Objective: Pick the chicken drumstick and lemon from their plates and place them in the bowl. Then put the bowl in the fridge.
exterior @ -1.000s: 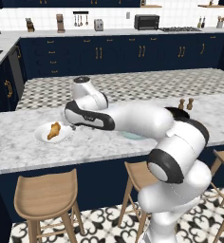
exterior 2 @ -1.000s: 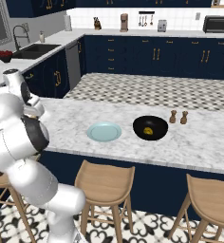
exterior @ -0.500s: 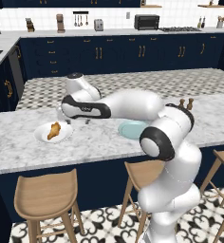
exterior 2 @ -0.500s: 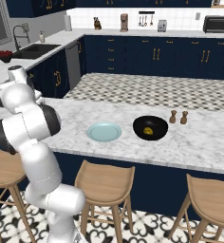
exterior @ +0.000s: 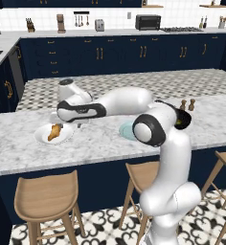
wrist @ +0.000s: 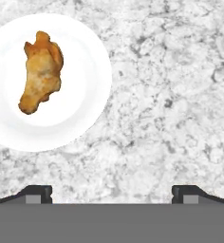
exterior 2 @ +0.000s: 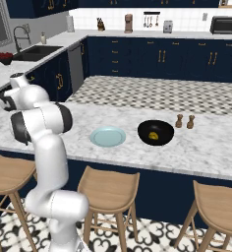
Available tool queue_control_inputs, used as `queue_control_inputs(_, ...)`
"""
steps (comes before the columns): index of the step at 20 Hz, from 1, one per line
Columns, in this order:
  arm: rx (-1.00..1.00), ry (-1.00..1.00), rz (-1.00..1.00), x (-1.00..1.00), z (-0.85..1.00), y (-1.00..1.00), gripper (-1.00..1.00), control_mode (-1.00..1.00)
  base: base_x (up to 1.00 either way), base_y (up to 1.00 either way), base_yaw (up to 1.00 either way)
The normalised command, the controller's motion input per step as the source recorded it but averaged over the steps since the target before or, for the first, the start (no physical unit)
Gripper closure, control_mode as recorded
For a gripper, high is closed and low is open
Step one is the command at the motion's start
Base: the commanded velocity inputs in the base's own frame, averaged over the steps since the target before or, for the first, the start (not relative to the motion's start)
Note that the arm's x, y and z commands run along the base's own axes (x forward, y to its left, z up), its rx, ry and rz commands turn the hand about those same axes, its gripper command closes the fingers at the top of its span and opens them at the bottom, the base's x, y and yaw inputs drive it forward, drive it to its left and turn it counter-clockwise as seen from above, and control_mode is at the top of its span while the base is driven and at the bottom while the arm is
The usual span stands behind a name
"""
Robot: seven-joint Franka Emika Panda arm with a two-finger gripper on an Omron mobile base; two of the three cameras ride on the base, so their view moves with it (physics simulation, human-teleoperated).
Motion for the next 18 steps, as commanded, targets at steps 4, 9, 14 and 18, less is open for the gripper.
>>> queue_control_inputs(4, -0.01, 0.0, 0.0, 0.32, -0.18, 0.28, -1.0, -1.0, 0.0, 0.0, 0.0)
queue_control_inputs(9, -0.01, 0.0, 0.0, 0.3, -0.07, 0.19, -1.0, -1.0, 0.0, 0.0, 0.0)
queue_control_inputs(14, 0.0, 0.0, 0.0, 0.3, -0.07, 0.02, -1.0, -1.0, 0.0, 0.0, 0.0)
queue_control_inputs(18, -0.01, 0.0, 0.0, 0.33, -0.31, 0.17, -1.0, -1.0, 0.0, 0.0, 0.0)
